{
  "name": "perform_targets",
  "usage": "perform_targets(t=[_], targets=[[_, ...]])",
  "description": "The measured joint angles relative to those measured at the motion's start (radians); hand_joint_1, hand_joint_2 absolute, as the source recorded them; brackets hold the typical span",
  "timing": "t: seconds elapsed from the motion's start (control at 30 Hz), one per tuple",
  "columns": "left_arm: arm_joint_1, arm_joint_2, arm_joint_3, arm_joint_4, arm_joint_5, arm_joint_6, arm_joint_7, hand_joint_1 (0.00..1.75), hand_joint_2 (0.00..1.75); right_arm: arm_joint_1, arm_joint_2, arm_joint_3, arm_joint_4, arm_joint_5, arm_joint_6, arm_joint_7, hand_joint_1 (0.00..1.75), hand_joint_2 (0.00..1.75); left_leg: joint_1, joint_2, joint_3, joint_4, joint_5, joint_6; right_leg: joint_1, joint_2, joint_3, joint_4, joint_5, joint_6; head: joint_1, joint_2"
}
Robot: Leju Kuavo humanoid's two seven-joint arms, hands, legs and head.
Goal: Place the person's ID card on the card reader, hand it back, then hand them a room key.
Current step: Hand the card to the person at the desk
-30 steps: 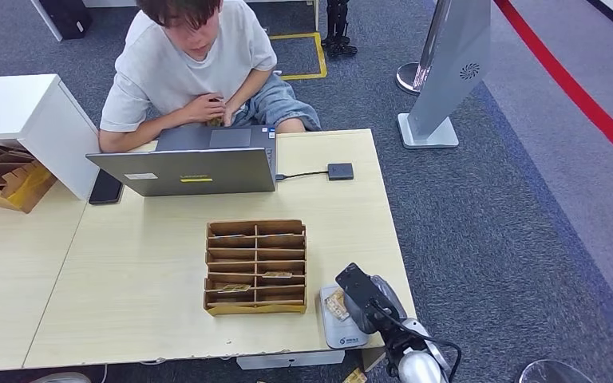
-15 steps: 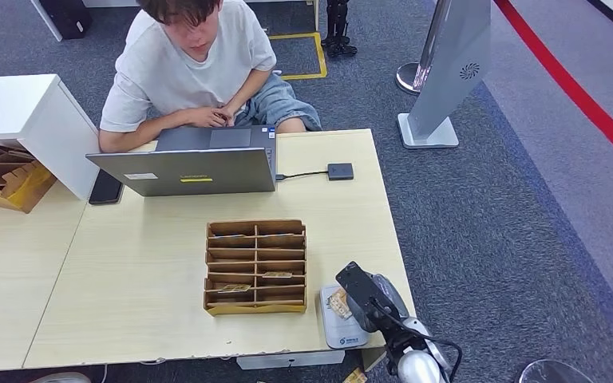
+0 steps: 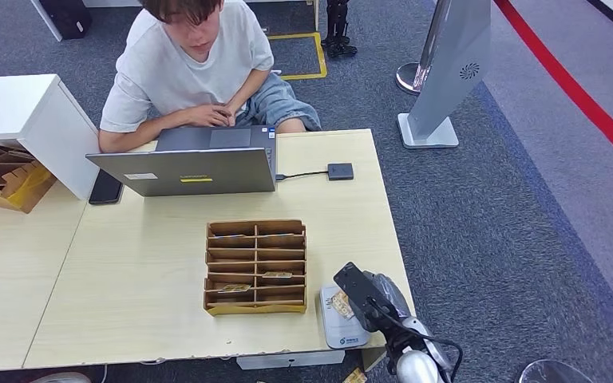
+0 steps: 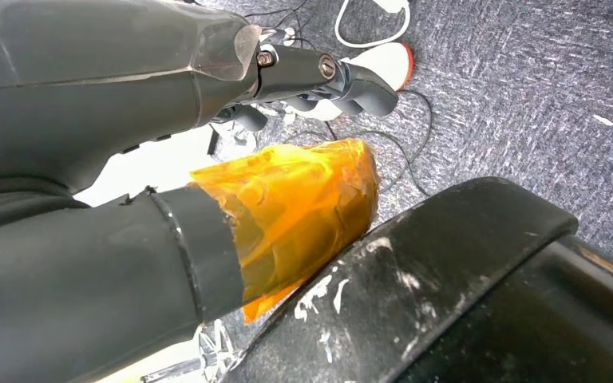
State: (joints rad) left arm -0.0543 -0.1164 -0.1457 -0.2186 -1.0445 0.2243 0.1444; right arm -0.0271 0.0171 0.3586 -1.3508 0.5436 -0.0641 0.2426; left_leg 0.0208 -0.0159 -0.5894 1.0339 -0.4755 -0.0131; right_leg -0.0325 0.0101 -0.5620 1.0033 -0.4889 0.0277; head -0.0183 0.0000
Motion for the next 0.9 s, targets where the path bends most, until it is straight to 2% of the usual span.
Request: perform_targets(t=[0.9], targets=[[0.0, 0.0, 0.001, 0.0, 0.0, 0.002, 0.0, 0.0, 0.0, -0.002, 0.006, 0.0, 0.0, 0.022, 0.003, 0.009, 1.75, 1.75, 0.0, 0.0, 0.0, 0.0, 0.0, 0.0, 0.0, 0.0, 0.0, 0.0, 0.0, 0.0, 0.0, 0.0]])
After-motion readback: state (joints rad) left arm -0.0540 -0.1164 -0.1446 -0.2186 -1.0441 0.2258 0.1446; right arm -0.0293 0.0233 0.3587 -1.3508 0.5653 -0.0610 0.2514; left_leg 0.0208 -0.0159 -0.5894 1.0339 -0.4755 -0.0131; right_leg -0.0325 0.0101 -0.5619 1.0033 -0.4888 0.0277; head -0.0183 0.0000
